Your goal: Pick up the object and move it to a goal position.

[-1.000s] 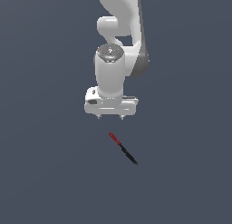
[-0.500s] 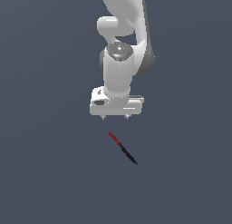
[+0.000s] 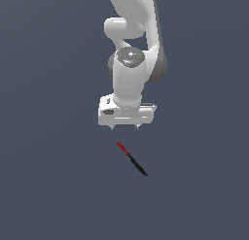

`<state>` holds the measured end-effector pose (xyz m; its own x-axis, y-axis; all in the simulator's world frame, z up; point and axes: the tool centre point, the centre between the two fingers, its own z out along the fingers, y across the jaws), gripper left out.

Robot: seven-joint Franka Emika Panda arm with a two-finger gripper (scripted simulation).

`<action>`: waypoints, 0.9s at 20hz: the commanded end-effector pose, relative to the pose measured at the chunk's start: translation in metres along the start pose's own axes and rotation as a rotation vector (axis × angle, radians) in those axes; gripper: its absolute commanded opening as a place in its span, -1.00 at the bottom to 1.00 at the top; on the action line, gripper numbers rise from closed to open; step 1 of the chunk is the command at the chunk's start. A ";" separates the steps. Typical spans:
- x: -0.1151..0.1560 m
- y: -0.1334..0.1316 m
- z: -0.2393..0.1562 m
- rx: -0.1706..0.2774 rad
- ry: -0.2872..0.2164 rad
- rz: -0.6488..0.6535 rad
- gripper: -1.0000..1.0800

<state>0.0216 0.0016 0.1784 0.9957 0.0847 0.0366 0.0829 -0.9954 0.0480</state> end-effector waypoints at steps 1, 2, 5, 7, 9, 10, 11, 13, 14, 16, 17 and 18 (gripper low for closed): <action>0.003 -0.001 0.004 0.000 -0.002 -0.023 0.92; 0.004 -0.002 0.006 0.001 -0.003 -0.035 0.92; 0.010 -0.004 0.014 0.002 -0.006 -0.080 0.92; 0.015 -0.005 0.021 0.003 -0.008 -0.117 0.92; 0.020 -0.007 0.029 0.006 -0.011 -0.160 0.92; 0.023 -0.009 0.033 0.007 -0.012 -0.183 0.92; 0.026 -0.010 0.038 0.009 -0.013 -0.208 0.92; 0.032 -0.013 0.049 0.013 -0.016 -0.262 0.92; 0.035 -0.014 0.054 0.016 -0.017 -0.291 0.92; 0.041 -0.017 0.066 0.021 -0.019 -0.347 0.92; 0.044 -0.018 0.071 0.024 -0.020 -0.374 0.92; 0.046 -0.020 0.077 0.027 -0.021 -0.399 0.92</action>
<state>0.0648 0.0195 0.1110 0.9041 0.4274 0.0021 0.4271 -0.9036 0.0320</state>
